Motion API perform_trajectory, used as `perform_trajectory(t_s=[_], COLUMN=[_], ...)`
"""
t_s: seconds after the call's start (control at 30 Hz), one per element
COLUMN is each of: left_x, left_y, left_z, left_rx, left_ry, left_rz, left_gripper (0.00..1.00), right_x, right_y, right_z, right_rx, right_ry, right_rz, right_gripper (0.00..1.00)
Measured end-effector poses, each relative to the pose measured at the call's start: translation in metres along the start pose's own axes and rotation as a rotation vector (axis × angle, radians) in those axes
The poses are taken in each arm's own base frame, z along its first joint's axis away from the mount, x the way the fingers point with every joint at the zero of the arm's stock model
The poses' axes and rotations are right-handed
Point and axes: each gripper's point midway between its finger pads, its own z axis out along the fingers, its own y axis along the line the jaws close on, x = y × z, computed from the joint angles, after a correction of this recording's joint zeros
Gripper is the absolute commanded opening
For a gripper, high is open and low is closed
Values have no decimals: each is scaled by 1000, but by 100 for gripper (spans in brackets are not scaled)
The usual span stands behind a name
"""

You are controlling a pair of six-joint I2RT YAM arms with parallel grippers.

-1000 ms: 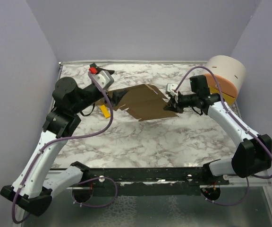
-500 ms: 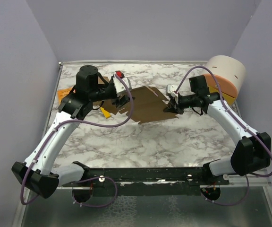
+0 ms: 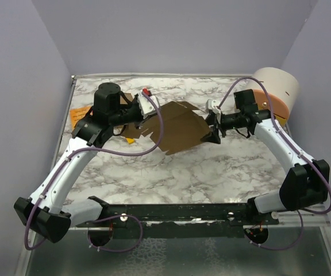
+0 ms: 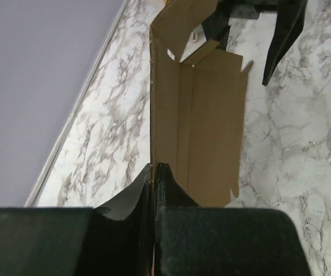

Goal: Fold the paper box

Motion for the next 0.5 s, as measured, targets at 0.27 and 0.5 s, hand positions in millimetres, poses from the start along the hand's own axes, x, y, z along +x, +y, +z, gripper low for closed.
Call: perform_trajectory(t_s=[0.27,0.5], left_x=[38,82], left_y=[18,36], left_z=[-28,-66], left_rx=[-297,-588], left_ry=[9,-201], left_rz=[-255,-700], left_gripper=[0,0], right_x=[-20,-30], right_y=[-28,-10], right_z=[-45,-71], right_rx=[79,88], right_ry=[-116,-323], right_rz=[82,247], right_gripper=[100,100])
